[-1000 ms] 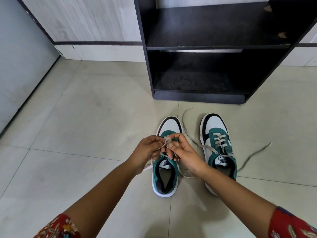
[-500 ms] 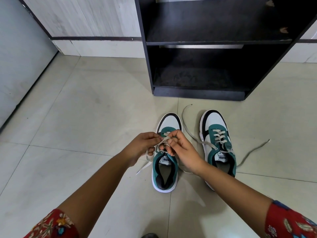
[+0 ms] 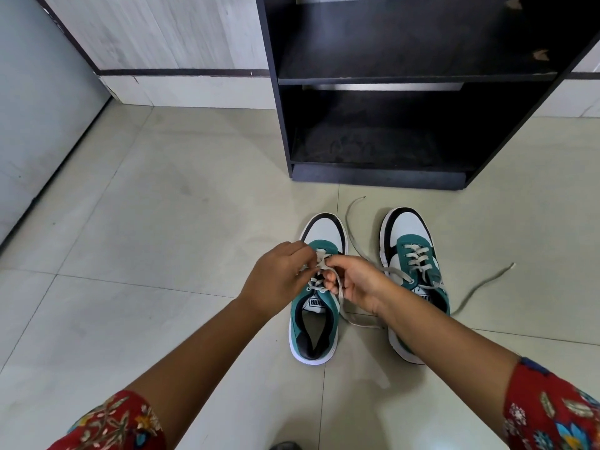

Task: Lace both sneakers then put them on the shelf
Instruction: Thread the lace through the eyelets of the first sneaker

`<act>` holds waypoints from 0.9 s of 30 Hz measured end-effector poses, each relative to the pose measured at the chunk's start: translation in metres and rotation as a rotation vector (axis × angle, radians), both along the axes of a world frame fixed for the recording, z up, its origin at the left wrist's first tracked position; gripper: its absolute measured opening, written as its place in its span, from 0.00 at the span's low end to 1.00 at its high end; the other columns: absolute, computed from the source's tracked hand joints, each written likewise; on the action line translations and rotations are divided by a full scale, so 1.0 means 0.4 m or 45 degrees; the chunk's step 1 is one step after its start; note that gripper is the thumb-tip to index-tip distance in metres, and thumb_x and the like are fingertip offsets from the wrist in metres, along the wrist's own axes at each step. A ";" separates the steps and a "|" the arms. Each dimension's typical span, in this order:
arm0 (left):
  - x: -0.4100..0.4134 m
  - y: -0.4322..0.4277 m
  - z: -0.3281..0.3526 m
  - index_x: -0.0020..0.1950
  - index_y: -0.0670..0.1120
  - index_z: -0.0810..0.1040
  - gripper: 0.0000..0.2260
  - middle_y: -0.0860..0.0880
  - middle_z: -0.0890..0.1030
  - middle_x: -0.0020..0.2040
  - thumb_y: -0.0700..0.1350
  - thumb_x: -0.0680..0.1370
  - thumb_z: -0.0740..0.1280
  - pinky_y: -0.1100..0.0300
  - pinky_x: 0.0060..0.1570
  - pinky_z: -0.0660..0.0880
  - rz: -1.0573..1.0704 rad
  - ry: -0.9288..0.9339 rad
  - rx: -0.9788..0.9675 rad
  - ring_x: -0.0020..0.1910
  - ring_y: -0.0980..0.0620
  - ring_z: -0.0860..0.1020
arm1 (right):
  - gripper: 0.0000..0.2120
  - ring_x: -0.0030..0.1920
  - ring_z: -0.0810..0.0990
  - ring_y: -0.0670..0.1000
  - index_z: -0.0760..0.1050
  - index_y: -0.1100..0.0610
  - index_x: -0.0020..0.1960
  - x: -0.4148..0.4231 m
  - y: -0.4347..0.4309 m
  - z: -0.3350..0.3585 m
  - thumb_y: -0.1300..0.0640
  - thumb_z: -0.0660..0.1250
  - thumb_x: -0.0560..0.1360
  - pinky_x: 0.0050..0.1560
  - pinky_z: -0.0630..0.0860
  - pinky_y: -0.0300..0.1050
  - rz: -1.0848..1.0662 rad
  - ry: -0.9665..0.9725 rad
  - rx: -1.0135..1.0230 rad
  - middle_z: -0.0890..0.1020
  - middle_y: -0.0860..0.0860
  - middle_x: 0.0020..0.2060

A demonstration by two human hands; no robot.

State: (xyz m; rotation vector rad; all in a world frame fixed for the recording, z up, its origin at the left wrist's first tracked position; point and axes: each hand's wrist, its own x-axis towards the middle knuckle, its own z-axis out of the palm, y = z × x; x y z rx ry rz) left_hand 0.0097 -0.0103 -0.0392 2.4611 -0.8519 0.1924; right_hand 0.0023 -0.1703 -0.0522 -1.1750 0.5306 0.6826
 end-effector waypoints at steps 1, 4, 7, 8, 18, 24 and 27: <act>0.003 -0.003 0.001 0.46 0.46 0.75 0.09 0.48 0.80 0.39 0.39 0.70 0.71 0.60 0.33 0.73 -0.039 0.017 0.013 0.37 0.50 0.74 | 0.11 0.22 0.70 0.46 0.73 0.59 0.37 0.000 0.000 0.001 0.62 0.57 0.77 0.31 0.64 0.40 -0.008 0.000 0.003 0.72 0.48 0.20; 0.007 -0.009 0.004 0.59 0.47 0.77 0.19 0.45 0.79 0.42 0.37 0.69 0.71 0.60 0.30 0.72 -0.098 0.016 0.173 0.39 0.49 0.76 | 0.12 0.23 0.69 0.46 0.73 0.58 0.36 -0.002 0.000 0.004 0.63 0.57 0.77 0.32 0.64 0.40 -0.026 -0.014 0.020 0.72 0.48 0.20; 0.005 -0.012 -0.004 0.54 0.42 0.79 0.16 0.43 0.75 0.41 0.35 0.67 0.72 0.61 0.24 0.65 -0.060 -0.069 0.409 0.36 0.44 0.77 | 0.10 0.24 0.70 0.46 0.73 0.59 0.39 -0.006 -0.001 0.003 0.63 0.57 0.77 0.30 0.64 0.39 -0.040 -0.045 0.053 0.73 0.48 0.21; 0.005 -0.016 -0.001 0.52 0.41 0.79 0.11 0.43 0.74 0.42 0.35 0.70 0.70 0.59 0.25 0.66 -0.025 -0.008 0.441 0.38 0.43 0.76 | 0.07 0.25 0.70 0.46 0.73 0.59 0.43 -0.009 -0.002 0.000 0.62 0.58 0.77 0.30 0.64 0.39 -0.080 -0.062 0.085 0.73 0.48 0.22; 0.034 -0.004 0.067 0.43 0.45 0.79 0.04 0.49 0.73 0.37 0.39 0.74 0.64 0.61 0.34 0.65 0.542 1.753 -0.416 0.34 0.54 0.68 | 0.14 0.48 0.76 0.46 0.77 0.57 0.33 -0.093 0.011 0.000 0.52 0.64 0.75 0.57 0.69 0.43 -0.108 -0.488 -0.338 0.76 0.53 0.44; 0.018 -0.002 0.062 0.47 0.42 0.80 0.05 0.46 0.74 0.40 0.41 0.75 0.66 0.61 0.35 0.76 0.544 1.799 -0.499 0.35 0.54 0.71 | 0.07 0.43 0.76 0.37 0.78 0.54 0.35 -0.101 0.020 0.015 0.62 0.73 0.68 0.45 0.69 0.24 -0.157 -0.651 -0.657 0.80 0.56 0.47; 0.016 0.006 0.067 0.49 0.43 0.82 0.09 0.46 0.77 0.42 0.45 0.76 0.64 0.54 0.43 0.79 0.605 1.790 -0.627 0.38 0.52 0.73 | 0.05 0.45 0.76 0.42 0.78 0.58 0.36 -0.098 0.015 0.024 0.65 0.70 0.69 0.48 0.69 0.25 -0.172 -0.545 -0.537 0.78 0.57 0.49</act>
